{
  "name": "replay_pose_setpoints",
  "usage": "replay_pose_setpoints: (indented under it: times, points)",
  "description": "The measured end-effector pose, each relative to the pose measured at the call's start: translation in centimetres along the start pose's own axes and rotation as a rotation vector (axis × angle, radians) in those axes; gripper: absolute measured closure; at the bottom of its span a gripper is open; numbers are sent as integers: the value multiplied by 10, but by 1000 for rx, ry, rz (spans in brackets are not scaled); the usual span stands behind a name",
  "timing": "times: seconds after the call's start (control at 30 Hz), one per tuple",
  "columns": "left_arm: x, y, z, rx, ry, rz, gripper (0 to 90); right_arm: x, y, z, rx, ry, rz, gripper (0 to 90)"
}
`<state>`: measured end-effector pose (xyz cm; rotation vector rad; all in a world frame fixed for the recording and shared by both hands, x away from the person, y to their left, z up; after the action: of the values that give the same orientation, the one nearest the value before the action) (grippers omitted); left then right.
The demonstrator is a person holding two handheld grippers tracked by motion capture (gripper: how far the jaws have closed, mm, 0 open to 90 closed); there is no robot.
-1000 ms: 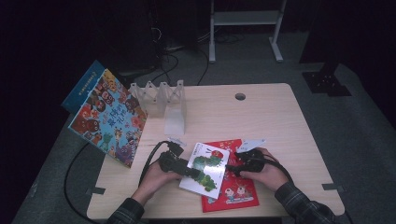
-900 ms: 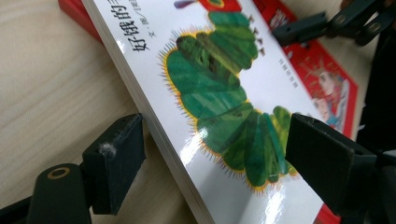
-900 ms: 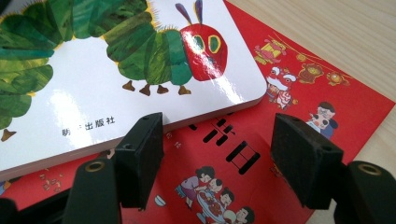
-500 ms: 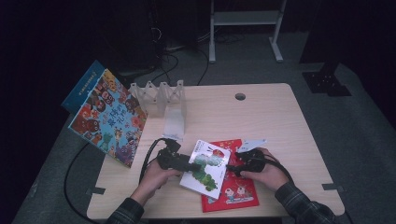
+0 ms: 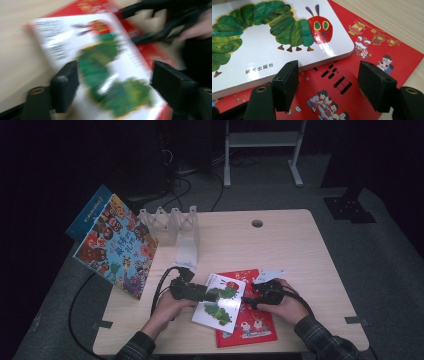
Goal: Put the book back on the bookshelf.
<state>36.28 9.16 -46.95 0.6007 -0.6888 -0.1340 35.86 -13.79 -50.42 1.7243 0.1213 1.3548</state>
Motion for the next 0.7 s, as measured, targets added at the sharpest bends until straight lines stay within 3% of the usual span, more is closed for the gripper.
replay_pose_setpoints:
  times: [0.07, 0.13, 0.37, 0.53, 0.7]
  points:
    - [0, -2, 0, 39, -23, -6, 228, 1, -1, -1, -11, 19, -7, 306]
    - [0, 0, -2, 38, -13, -1, 226, 0, -1, -2, -11, 19, -6, 305]
    - [-11, 8, -14, 126, 6, -35, 191, 0, 3, -2, 9, 7, -10, 315]
    - [-22, 10, -20, 132, 26, -84, 158, 4, 9, -12, 52, 3, 17, 308]
    - [-26, 6, -21, 128, 33, -110, 129, 4, 4, -27, 115, 43, -4, 297]
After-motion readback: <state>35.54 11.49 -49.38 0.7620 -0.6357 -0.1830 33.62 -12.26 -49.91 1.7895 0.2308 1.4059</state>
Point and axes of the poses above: each handheld gripper's, and its own axes: y roughly backward along the jaws, x roughly out of its top, z roughly to its right, the point moved 5 cm from there along -y, roughly forward along the jaws, and after that the axes turned 4 degrees about y, right-handed, at the moved point
